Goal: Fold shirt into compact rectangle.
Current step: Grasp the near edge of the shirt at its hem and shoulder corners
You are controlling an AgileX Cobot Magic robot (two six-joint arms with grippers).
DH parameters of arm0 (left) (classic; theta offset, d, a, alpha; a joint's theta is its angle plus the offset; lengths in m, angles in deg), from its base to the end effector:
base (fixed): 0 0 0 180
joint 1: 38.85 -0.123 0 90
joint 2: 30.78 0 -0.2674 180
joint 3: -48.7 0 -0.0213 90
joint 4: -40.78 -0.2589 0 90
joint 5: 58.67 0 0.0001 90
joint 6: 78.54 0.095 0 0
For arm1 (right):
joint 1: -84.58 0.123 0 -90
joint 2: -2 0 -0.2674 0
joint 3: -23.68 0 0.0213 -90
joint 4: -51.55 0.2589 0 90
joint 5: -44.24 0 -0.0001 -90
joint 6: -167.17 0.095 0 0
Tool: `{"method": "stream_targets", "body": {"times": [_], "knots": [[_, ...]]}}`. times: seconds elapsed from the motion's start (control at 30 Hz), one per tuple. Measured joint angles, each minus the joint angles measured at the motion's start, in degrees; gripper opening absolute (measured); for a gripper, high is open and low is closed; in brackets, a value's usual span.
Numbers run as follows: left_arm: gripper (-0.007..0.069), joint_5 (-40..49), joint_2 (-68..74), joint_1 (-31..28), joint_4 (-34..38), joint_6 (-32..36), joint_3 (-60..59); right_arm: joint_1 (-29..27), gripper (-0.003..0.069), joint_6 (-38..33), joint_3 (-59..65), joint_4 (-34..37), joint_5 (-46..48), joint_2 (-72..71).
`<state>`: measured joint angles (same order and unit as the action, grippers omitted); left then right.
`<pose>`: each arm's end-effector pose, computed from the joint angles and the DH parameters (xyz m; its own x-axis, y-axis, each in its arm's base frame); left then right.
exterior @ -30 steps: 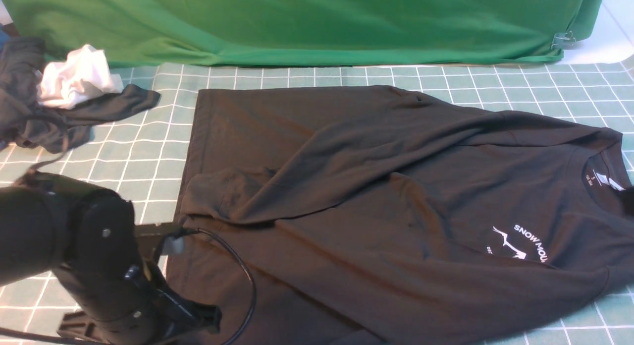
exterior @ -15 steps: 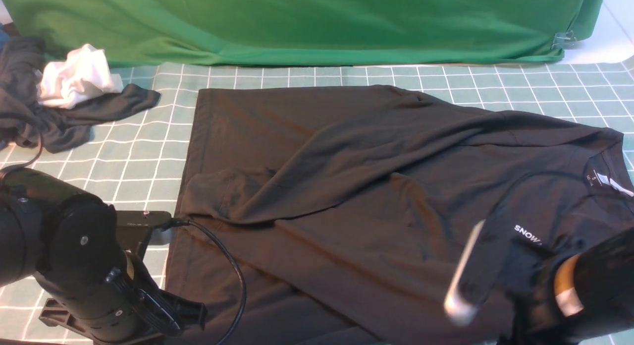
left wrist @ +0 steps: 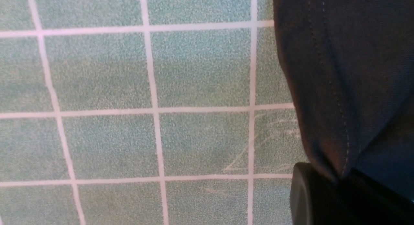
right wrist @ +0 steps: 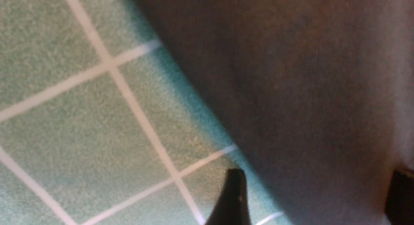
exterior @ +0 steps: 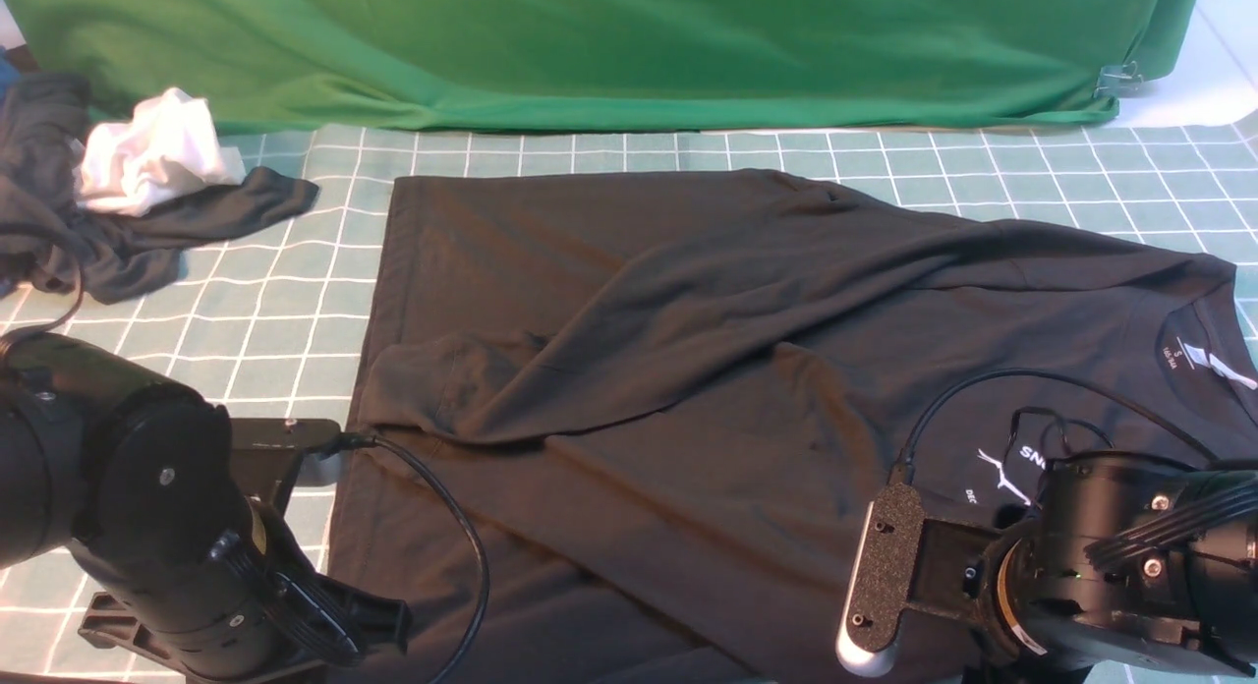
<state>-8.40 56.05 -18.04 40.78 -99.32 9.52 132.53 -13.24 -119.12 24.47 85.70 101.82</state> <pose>0.1993 -0.0758 0.1602 -0.9982 -0.0002 -0.0607 0.0012 0.9997 -0.0230 0.1855 0.1628 0.1213 -0.3696 -0.9286 0.0317 -0.8869 0.3424 -0.3101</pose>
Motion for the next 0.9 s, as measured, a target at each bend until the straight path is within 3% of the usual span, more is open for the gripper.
{"method": "stream_targets", "body": {"times": [0.2, 0.37, 0.53, 0.9], "knots": [[0.0015, 0.0, 0.0, 0.0, 0.0, 0.0, 0.0, 0.0, 0.0469, 0.1, -0.4, -0.2, -0.1, 0.4], [0.0015, 0.0, 0.0, 0.0, 0.0, 0.0, 0.0, 0.0, 0.0242, 0.7, -0.4, -1.0, -0.8, 1.1], [0.0015, 1.8, 0.0, 0.0, 0.0, 0.3, 1.2, 0.0, 0.0061, 1.3, -1.1, -0.8, 1.0, 1.1], [0.0015, 10.0, -1.3, 0.2, 0.3, 2.8, 3.0, 0.1, 0.0039, 1.5, -0.4, 15.5, 11.4, -5.0]]}}
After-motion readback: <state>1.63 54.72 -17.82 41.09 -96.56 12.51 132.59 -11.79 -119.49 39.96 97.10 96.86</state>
